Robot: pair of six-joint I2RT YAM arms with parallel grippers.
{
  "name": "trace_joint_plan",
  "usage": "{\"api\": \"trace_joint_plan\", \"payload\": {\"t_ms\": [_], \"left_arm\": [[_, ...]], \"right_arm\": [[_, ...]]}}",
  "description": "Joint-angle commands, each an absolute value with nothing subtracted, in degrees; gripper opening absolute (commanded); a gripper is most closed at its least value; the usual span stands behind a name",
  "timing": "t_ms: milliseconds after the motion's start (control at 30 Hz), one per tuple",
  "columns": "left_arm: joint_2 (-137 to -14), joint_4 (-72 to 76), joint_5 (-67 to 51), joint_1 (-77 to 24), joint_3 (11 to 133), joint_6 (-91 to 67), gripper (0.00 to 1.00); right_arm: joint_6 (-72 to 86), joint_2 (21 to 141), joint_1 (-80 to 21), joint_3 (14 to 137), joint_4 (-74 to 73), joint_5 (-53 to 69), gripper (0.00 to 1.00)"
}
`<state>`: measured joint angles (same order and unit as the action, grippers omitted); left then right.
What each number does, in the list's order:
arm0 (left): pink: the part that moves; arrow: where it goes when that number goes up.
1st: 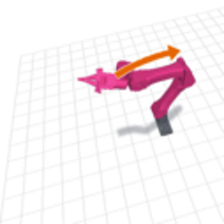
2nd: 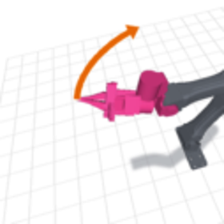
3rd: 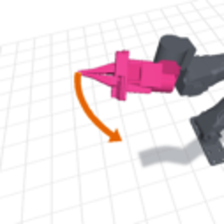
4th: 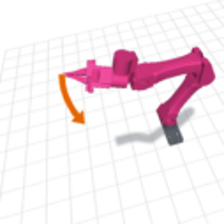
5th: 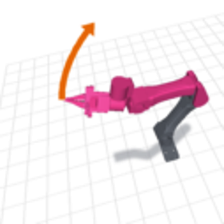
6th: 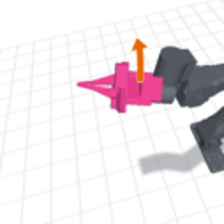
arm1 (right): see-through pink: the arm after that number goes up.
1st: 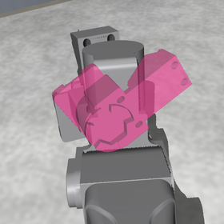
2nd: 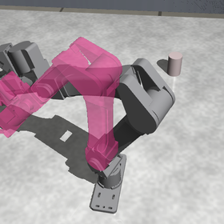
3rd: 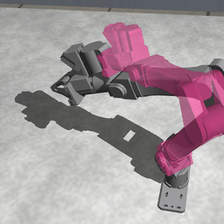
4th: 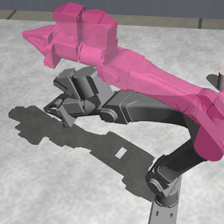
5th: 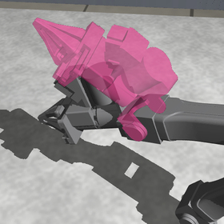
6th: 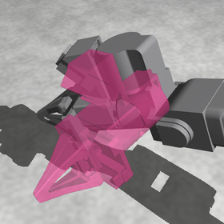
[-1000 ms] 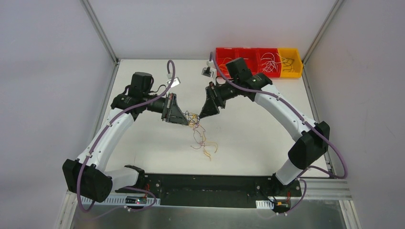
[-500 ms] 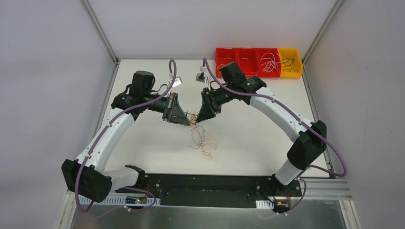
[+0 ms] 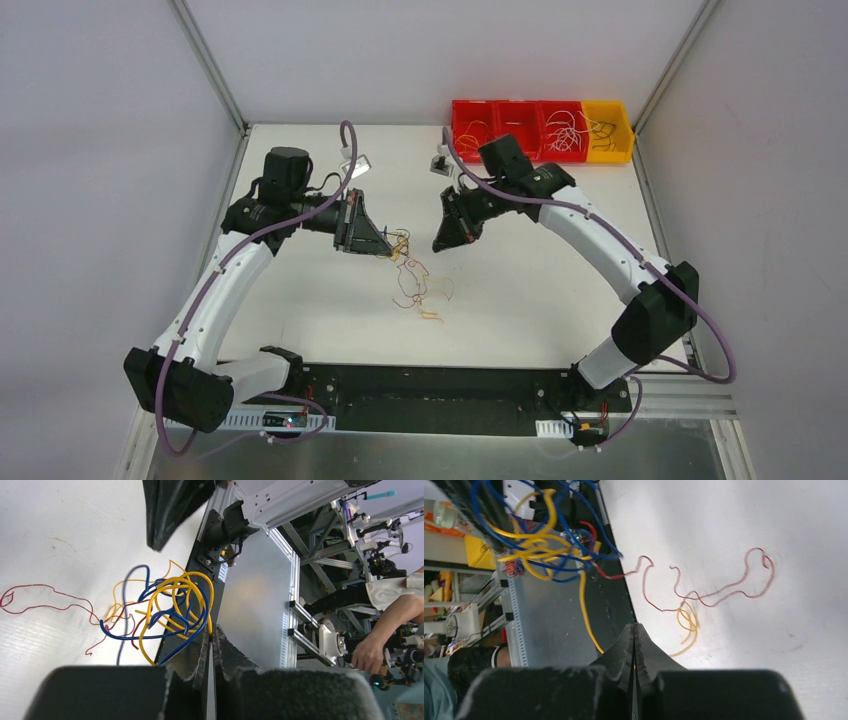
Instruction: Untangle the cables
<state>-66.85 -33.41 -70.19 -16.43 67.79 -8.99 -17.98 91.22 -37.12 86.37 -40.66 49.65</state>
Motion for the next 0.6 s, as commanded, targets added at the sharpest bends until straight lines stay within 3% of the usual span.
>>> {"api": "trace_joint_plan", "payload": {"t_ms": [0, 100, 167, 233, 333, 567], "left_arm": [[-63.91, -33.31, -70.71, -16.26, 68.09, -8.44, 0.00], [-63.74, -33.40, -71.03, -16.94, 67.00, -7.95, 0.00], [-63.94, -33.40, -71.10, -17.83, 67.17, -7.55, 0.00], [-64.31, -33.40, -71.10, -19.23, 67.61, -7.47, 0.00], [-64.79, -33.38, -71.43, -21.07, 68.47, -7.61, 0.00], [-65.71, -33.38, -70.84, -23.40, 70.43, -8.05, 0.00]], "right_arm": [[-22.19, 86.01, -34.35, 87.33, -44.09, 47.13, 0.06], [-19.36, 83.75, -34.45, 88.75, -42.96, 48.38, 0.47], [-15.80, 82.49, -35.17, 88.59, -39.67, 48.18, 0.64], [-14.06, 81.29, -36.83, 87.74, -36.16, 47.52, 0.74], [-13.79, 80.96, -40.42, 86.90, -33.04, 46.39, 0.80], [-16.26, 84.42, -45.27, 87.59, -32.04, 44.81, 0.76]]}}
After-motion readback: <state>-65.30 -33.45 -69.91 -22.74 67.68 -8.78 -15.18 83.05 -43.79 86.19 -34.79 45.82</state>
